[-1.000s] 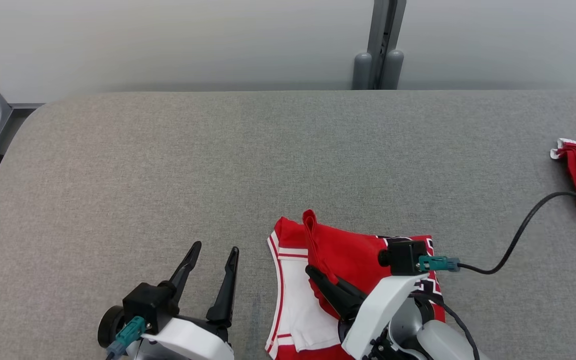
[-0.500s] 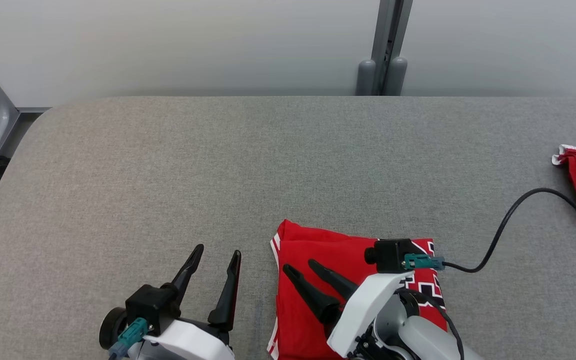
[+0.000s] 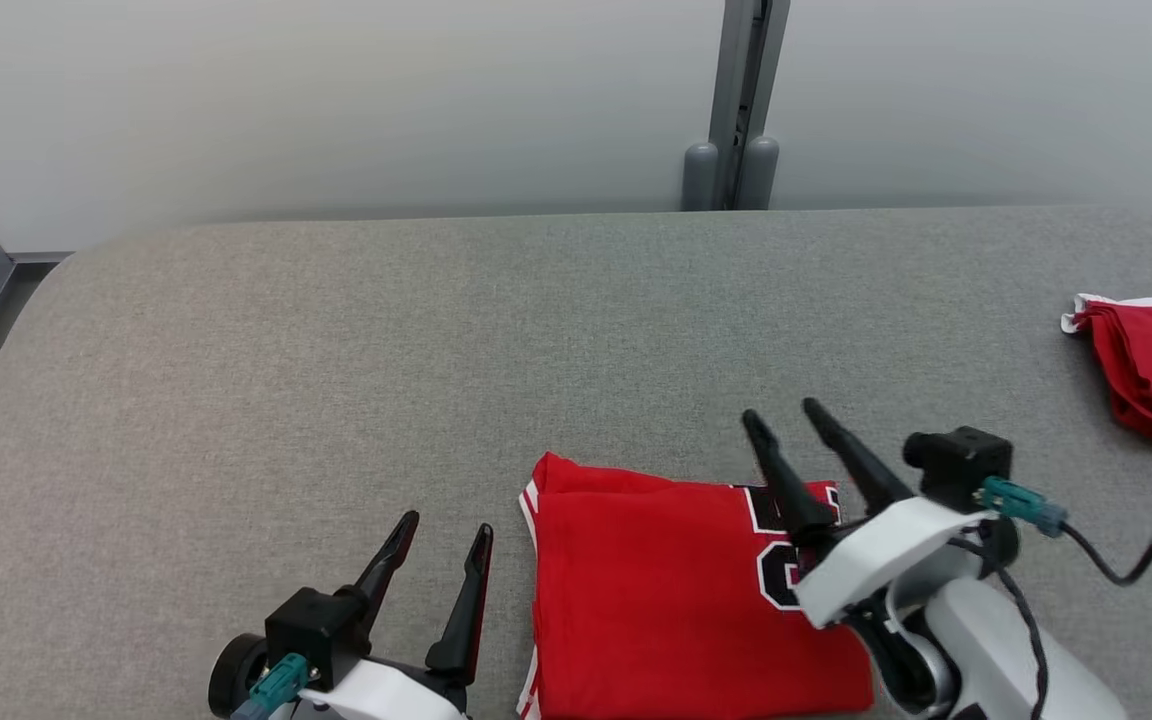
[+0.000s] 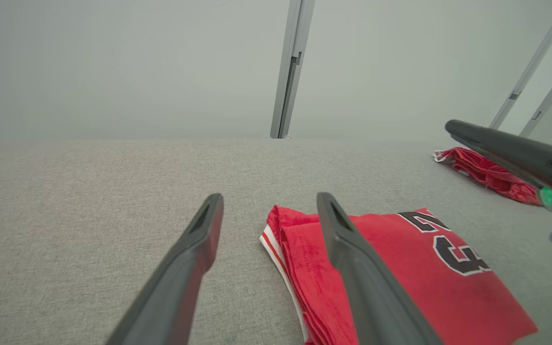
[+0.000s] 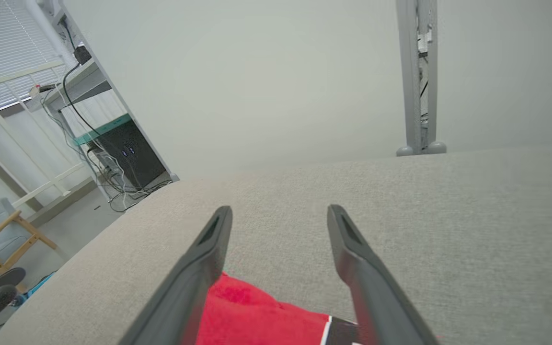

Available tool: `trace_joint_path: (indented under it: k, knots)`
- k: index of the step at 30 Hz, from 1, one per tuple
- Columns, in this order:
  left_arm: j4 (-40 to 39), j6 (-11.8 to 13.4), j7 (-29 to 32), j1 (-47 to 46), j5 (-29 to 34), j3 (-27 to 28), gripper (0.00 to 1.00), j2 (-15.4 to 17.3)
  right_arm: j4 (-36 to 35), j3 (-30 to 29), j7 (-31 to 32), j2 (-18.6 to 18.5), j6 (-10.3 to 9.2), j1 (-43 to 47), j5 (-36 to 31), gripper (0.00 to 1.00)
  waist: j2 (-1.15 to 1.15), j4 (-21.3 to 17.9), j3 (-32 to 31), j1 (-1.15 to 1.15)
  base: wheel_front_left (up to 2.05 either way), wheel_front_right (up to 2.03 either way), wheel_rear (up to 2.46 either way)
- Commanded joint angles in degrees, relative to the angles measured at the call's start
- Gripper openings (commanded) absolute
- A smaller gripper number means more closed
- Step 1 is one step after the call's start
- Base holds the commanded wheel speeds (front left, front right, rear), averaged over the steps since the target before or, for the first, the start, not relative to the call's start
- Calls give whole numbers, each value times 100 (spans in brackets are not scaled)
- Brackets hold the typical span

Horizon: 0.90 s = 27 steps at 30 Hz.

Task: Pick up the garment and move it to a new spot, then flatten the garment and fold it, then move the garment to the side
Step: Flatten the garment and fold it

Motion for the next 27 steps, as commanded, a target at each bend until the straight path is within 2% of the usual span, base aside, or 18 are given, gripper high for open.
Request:
trace_joint_path:
  k: [1, 2, 9, 15, 22, 27]
  knots:
    - [-19, 31, -15, 36, 15, 0, 100, 13, -21, -325, -75, -66, 3, 163, -319, 100, 0, -47, -32, 0, 0, 0, 0]
    - [-19, 31, -15, 36, 15, 0, 100, 13, -21, -325, -75, -66, 3, 163, -319, 100, 0, -47, -32, 0, 0, 0, 0]
    - [-1, 96, -89, 90, 64, 23, 100, 26, -687, -1855, -98, 58, 3, 919, -1631, 100, 0, -220, -117, 0, 0, 0, 0]
    - [11, 231, -167, 177, 137, 187, 100, 55, -1454, -2519, -10, 147, 3, 1556, -2374, 100, 0, -341, -176, 0, 0, 0, 0]
    - [76, 411, -230, 432, 178, 560, 100, 0, -2232, -2984, 265, 355, 3, 2256, -2553, 100, 0, -370, -265, 0, 0, 0, 0]
    - [19, 459, -238, 596, 320, 897, 100, -60, -2445, -3182, 321, 452, 3, 2471, -2607, 100, 0, -334, -293, 0, 0, 0, 0]
